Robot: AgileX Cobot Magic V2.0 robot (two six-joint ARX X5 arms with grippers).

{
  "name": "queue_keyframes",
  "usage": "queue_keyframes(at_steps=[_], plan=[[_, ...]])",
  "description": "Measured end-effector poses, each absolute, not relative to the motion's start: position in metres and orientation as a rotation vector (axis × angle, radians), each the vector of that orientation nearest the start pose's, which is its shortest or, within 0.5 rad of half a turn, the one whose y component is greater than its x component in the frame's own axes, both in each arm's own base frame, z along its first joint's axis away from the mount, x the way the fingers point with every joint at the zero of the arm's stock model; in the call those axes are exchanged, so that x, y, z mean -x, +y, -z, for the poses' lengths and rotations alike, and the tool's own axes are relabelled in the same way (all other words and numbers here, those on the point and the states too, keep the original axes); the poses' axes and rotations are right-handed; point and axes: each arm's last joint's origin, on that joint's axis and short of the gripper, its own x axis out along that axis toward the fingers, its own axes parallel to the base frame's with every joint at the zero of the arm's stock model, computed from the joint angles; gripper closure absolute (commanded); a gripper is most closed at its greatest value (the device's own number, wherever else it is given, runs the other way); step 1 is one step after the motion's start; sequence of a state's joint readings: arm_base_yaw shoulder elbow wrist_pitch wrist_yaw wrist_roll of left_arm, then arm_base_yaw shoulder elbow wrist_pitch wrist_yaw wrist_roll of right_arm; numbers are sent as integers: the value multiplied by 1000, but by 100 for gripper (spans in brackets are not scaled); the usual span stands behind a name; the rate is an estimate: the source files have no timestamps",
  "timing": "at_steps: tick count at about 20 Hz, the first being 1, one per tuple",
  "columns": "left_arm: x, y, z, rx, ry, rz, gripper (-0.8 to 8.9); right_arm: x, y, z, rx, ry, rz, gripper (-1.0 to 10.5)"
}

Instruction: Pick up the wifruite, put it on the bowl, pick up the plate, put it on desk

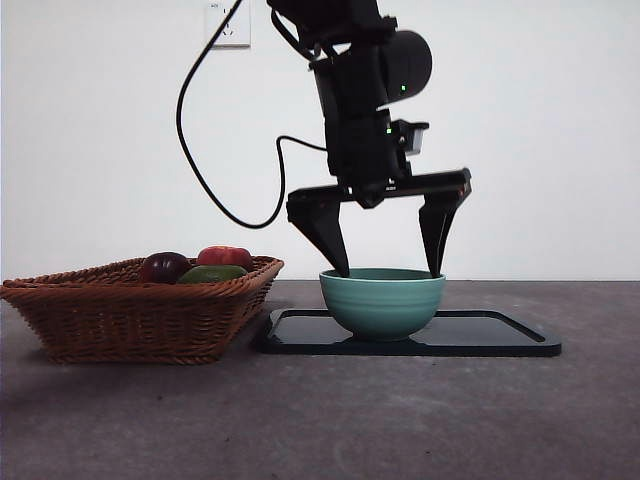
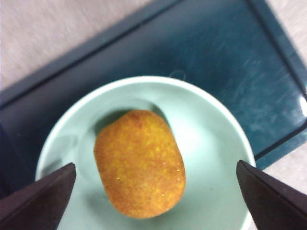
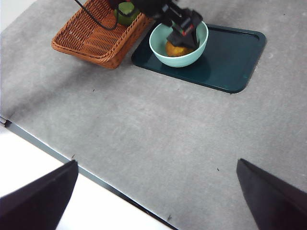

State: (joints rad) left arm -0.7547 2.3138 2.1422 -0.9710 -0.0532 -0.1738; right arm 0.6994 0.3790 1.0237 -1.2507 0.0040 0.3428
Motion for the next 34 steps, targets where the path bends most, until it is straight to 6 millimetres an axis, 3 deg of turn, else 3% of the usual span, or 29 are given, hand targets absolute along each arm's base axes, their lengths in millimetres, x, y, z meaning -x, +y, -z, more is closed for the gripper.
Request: queue_keyframes(at_steps=[9,18,20,22,30,34], plan=[[-361,-337,-214,-319,1141,517,386,-11,9,-341,-107,686,-564,390],[-364,-339,-205,-327,1142,520,388,-11,9,-341,-107,686,-564,390],[-365,-339,-204,-335,1141,523,453,-11,9,-341,-107,686,-564,390],[-366,-338,-204,-340,1138,526,511,-11,9,-341,-107,686,-564,390],[-372,-330,-205,-336,1146,508,561,-11,9,-341,-109,687,-563,390],[-375,-326,-223,-331,1147,498,561,-11,9,-341,-109,687,-563,390]])
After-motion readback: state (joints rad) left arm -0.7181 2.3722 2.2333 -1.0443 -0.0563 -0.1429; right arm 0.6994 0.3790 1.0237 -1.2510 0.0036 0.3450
